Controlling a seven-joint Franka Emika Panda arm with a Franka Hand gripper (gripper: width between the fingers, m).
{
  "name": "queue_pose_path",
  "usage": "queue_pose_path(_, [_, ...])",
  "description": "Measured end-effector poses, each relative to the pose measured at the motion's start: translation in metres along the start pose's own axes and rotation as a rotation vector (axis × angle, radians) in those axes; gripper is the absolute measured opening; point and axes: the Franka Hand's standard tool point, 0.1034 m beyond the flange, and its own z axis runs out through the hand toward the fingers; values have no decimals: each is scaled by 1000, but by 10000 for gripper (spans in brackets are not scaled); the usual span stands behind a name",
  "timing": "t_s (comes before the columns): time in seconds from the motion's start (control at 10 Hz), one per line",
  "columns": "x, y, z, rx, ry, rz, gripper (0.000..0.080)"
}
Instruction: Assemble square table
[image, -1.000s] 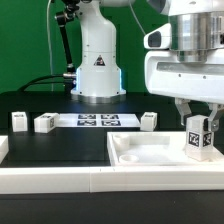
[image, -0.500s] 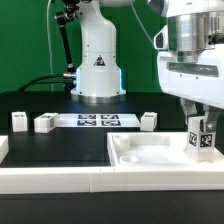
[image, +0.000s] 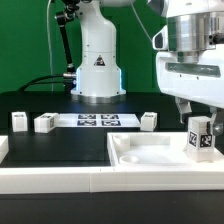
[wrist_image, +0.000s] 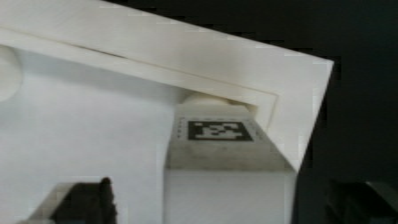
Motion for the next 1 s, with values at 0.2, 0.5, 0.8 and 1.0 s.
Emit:
queue_pose_path(0.2, [2, 1, 0, -1, 1, -187, 634])
queue_pose_path(0.5, [-2, 0, 0, -9, 4, -408, 649])
queue_pose_path(0.8, [-6, -2, -1, -19, 12, -665, 649])
queue_pose_path(1.0, [-9, -1, 0, -23, 5, -822, 649])
